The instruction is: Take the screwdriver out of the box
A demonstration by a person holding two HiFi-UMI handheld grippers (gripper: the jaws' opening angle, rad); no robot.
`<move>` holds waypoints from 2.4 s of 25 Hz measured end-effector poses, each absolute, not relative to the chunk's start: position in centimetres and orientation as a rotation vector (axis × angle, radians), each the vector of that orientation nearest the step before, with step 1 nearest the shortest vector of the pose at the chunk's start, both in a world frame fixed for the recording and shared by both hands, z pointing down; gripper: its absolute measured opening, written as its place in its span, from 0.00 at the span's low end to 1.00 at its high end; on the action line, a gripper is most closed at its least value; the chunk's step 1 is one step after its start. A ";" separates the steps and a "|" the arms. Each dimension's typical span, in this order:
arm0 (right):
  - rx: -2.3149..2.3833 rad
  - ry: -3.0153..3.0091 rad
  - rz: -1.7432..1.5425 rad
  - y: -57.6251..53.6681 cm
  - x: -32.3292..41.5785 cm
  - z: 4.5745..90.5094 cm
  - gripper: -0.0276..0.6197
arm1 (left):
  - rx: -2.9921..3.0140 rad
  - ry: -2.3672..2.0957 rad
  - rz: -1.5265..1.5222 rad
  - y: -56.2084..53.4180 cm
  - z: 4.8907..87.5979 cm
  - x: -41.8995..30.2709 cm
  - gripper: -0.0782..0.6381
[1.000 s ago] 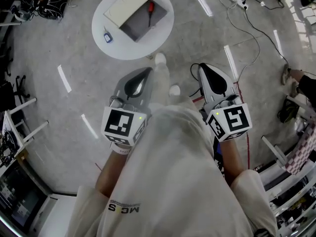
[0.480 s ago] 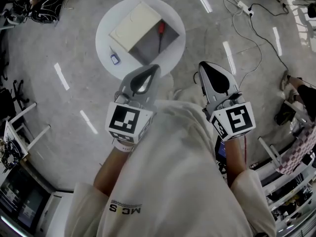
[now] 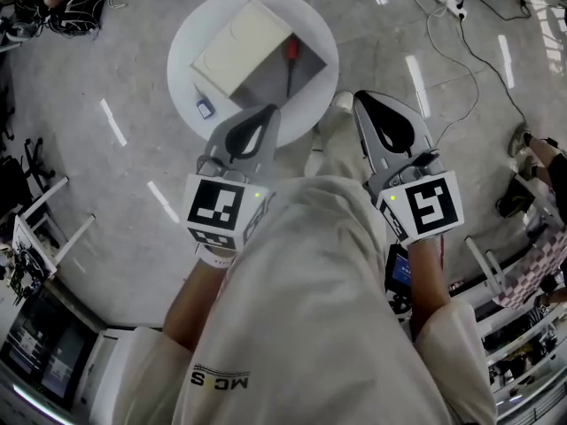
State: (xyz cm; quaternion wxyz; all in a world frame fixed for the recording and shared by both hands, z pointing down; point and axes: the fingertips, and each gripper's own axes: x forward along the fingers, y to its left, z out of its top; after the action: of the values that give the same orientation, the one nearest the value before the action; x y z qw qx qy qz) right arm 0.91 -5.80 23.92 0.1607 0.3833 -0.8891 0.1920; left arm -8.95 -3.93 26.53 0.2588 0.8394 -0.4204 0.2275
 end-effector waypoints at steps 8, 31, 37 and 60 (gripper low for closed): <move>1.032 -2.538 0.570 -7.1 1.1 27.6 0.04 | 2.254 -1.125 0.703 -6.4 30.3 -7.4 0.11; 0.940 -2.513 0.711 -9.9 -0.3 39.5 0.04 | 2.010 -1.127 0.802 -10.4 47.4 -6.6 0.11; 0.962 -2.495 0.753 -11.0 0.0 41.9 0.04 | 1.957 -1.105 0.838 -11.5 51.4 -6.6 0.22; 0.991 -2.452 0.844 -14.3 1.4 45.2 0.04 | 1.774 -1.034 1.014 -14.9 61.6 -6.0 0.25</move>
State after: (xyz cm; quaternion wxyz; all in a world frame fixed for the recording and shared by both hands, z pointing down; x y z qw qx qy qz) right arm 1.35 -14.33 45.17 0.1816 0.3510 -0.8685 0.2991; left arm -6.02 -14.92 61.62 0.4131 0.7055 -0.4113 0.4032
